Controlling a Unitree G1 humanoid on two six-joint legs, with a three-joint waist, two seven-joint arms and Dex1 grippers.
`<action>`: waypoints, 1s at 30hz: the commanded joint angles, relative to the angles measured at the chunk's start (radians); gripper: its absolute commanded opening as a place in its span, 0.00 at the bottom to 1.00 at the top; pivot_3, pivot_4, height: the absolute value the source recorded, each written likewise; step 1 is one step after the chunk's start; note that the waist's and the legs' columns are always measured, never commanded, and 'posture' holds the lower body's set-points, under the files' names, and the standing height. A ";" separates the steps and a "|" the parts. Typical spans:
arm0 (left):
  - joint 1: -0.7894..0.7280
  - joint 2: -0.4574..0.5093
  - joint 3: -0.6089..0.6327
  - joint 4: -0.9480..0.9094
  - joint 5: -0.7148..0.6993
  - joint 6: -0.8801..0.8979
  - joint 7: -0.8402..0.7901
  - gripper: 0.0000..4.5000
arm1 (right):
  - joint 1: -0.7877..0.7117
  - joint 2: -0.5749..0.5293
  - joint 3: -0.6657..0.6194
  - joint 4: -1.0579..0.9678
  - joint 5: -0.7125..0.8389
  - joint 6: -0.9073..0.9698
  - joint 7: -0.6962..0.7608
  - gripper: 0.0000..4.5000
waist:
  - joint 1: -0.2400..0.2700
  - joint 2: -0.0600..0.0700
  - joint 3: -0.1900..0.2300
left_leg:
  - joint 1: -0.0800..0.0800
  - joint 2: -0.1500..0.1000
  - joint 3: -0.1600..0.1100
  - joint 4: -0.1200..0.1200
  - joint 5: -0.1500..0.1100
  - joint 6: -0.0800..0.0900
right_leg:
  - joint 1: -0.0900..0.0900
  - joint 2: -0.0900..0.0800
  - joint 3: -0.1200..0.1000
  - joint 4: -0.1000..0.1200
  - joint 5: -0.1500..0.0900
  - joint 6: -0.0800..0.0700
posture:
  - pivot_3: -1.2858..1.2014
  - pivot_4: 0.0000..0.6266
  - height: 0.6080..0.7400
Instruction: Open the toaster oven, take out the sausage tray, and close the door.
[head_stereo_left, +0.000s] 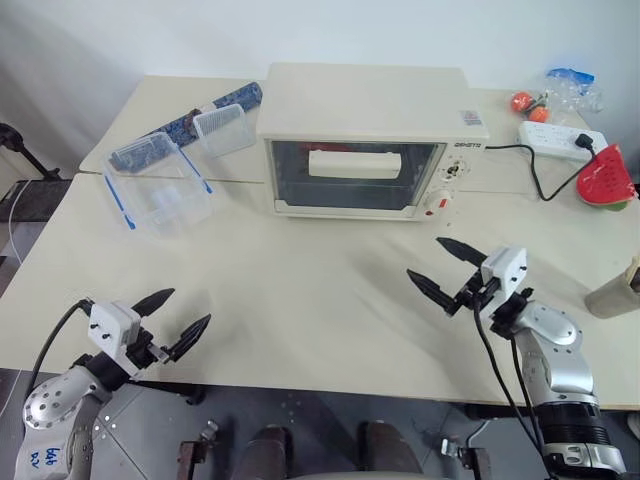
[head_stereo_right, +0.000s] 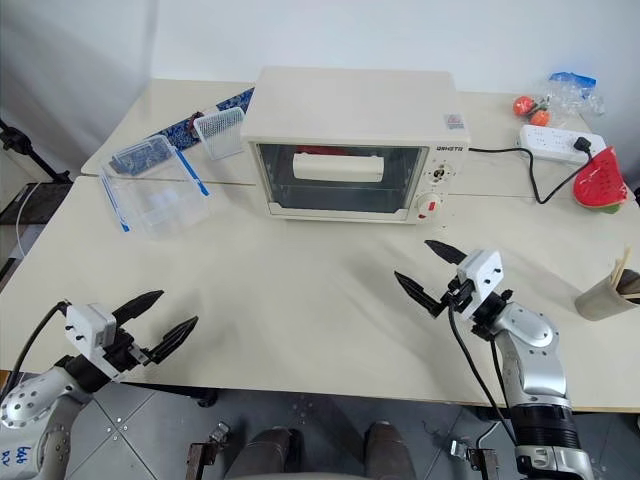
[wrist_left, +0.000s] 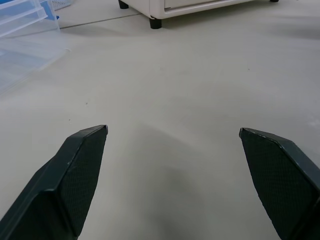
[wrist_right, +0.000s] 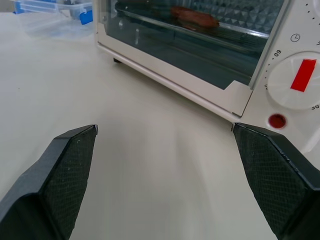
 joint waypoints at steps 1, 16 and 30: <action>-0.019 0.029 0.027 -0.092 -0.097 0.079 -0.003 0.99 | -0.008 -0.012 -0.018 -0.023 0.045 0.016 0.026 1.00 | 0.000 0.000 0.000 | 0.000 0.000 0.000 0.000 0.000 0.000 | 0.000 0.000 0.000 0.000 0.000 0.000 | 0.52 0.24 1.00; -0.444 0.095 -0.011 -0.014 -0.476 0.454 -0.087 0.99 | -0.500 0.056 0.096 0.024 0.112 0.436 -0.090 1.00 | -0.005 0.001 0.001 | -0.003 0.001 -0.001 0.001 0.002 -0.003 | -0.007 0.001 -0.002 0.011 0.001 -0.002 | 0.52 0.24 1.00; -0.388 0.072 0.025 -0.058 -0.435 0.422 -0.062 0.99 | -0.519 0.067 0.142 -0.025 0.112 0.470 0.033 1.00 | -0.007 0.001 0.001 | -0.005 0.001 0.001 0.001 0.001 -0.003 | -0.011 0.000 -0.005 0.013 0.001 -0.002 | 0.52 0.24 1.00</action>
